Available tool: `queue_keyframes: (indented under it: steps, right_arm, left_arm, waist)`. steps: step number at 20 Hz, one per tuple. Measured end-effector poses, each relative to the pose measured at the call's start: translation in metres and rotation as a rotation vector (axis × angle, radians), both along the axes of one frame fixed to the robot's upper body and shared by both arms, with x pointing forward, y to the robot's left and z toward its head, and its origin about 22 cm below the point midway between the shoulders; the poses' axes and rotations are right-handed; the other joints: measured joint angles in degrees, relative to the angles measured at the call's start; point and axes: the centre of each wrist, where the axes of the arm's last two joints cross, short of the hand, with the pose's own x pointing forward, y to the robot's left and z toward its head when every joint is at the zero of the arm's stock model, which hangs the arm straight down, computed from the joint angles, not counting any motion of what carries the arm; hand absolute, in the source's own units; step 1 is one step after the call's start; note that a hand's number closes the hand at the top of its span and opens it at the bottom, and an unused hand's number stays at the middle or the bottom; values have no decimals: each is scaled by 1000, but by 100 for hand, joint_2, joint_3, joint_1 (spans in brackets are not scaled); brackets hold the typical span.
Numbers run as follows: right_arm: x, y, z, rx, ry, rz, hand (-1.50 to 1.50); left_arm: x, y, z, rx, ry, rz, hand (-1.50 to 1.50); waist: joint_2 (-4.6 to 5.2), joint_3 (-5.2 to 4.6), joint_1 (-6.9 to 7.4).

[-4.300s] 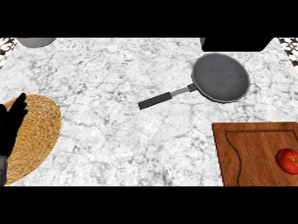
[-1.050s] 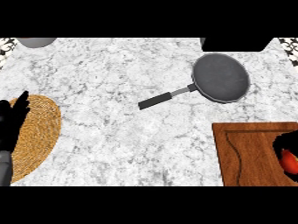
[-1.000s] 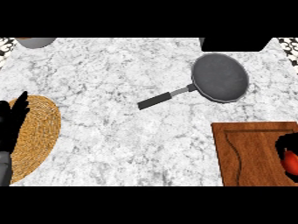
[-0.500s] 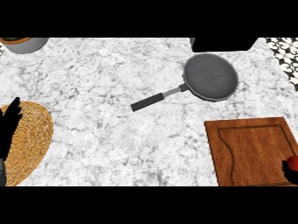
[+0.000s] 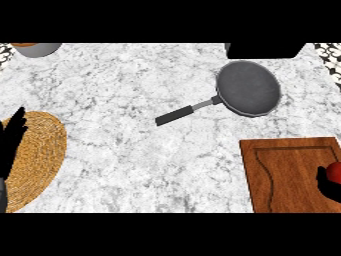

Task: Pick the tomato from the cutting board and place it in the pan

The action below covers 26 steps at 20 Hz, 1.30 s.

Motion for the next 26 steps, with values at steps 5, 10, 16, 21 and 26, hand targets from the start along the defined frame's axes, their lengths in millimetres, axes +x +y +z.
queue_keyframes:
  steps: [5,10,16,21,26]
  right_arm:
    - [20,35,30,16,-88,10,150]
    - [60,46,39,81,-152,2,150]
    - [122,44,36,194,-189,2,150]
    - [172,43,21,268,-189,-15,150]
    - [207,43,-3,310,-161,-23,150]
  left_arm:
    - [11,-10,1,-3,1,-21,0]
    - [10,-10,-2,-3,-5,-29,0]
    - [13,-20,-4,-4,-1,-37,0]
    - [17,-15,7,-3,-10,-48,0]
    - [19,-22,3,-11,-12,-56,0]
  waist:
    - [29,12,87]
    - [43,17,140]
    - [58,23,190]
    - [75,24,241]
    - [101,28,293]
